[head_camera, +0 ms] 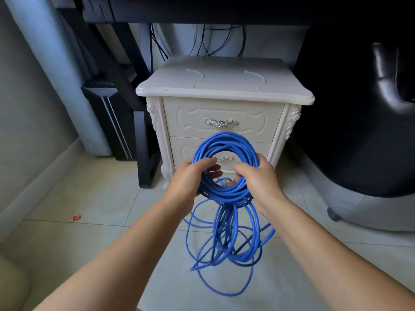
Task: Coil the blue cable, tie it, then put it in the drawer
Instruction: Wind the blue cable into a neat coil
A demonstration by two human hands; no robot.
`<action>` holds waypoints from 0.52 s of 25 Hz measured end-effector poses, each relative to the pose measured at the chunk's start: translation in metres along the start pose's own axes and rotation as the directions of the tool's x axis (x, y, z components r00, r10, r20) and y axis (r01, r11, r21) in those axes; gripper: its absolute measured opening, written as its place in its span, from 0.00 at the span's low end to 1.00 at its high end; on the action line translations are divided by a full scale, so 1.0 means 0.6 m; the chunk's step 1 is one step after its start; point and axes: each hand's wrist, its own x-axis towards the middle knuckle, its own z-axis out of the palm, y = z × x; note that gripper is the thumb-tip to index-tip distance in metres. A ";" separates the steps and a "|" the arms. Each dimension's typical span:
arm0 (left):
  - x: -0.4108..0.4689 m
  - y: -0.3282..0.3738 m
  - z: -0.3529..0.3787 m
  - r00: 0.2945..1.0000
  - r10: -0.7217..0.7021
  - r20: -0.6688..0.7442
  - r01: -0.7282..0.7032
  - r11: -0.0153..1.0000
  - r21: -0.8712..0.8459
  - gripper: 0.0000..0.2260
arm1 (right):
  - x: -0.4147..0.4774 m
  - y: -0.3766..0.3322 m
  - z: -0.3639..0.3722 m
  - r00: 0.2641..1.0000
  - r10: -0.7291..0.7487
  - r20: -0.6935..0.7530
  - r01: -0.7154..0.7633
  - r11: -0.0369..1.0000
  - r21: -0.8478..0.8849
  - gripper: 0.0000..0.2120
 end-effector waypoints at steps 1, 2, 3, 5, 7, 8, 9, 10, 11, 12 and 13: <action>0.000 0.009 -0.004 0.999 0.004 0.034 -0.005 0.999 0.035 0.03 | 0.003 -0.003 -0.002 0.999 -0.030 0.018 0.030 0.998 -0.050 0.08; 0.002 0.016 -0.008 0.997 0.041 0.067 -0.047 0.995 0.093 0.05 | 0.006 -0.005 -0.004 0.997 -0.059 0.046 0.064 0.991 -0.119 0.08; 0.003 0.022 -0.013 0.990 0.102 0.101 -0.119 0.976 0.180 0.09 | 0.008 -0.007 -0.004 0.993 -0.082 0.085 0.098 0.974 -0.203 0.07; 0.005 0.028 -0.021 0.961 0.217 0.173 -0.271 0.868 0.416 0.19 | 0.005 -0.010 -0.004 0.973 -0.110 0.205 0.187 0.894 -0.408 0.09; 0.005 0.024 -0.023 0.933 0.261 0.246 -0.359 0.706 0.611 0.21 | 0.000 -0.012 0.000 0.942 -0.114 0.316 0.282 0.780 -0.559 0.09; 0.004 0.021 -0.022 0.923 0.282 0.260 -0.383 0.642 0.664 0.18 | -0.003 -0.014 0.001 0.932 -0.122 0.341 0.312 0.749 -0.584 0.09; 0.003 0.019 -0.019 0.914 0.319 0.252 -0.401 0.610 0.683 0.14 | -0.005 -0.017 0.002 0.928 -0.135 0.346 0.326 0.741 -0.586 0.09; 0.003 0.017 -0.015 0.901 0.368 0.228 -0.417 0.598 0.684 0.10 | -0.007 -0.022 0.001 0.930 -0.151 0.336 0.328 0.752 -0.571 0.09; 0.003 0.016 -0.012 0.889 0.414 0.195 -0.429 0.604 0.671 0.08 | -0.006 -0.027 -0.002 0.934 -0.161 0.319 0.320 0.775 -0.546 0.10; 0.005 0.015 -0.009 0.883 0.442 0.158 -0.431 0.632 0.644 0.08 | -0.005 -0.031 -0.005 0.942 -0.152 0.301 0.295 0.800 -0.522 0.11; 0.006 0.015 -0.006 0.884 0.452 0.123 -0.428 0.673 0.603 0.08 | -0.002 -0.033 -0.010 0.949 -0.121 0.291 0.260 0.823 -0.505 0.12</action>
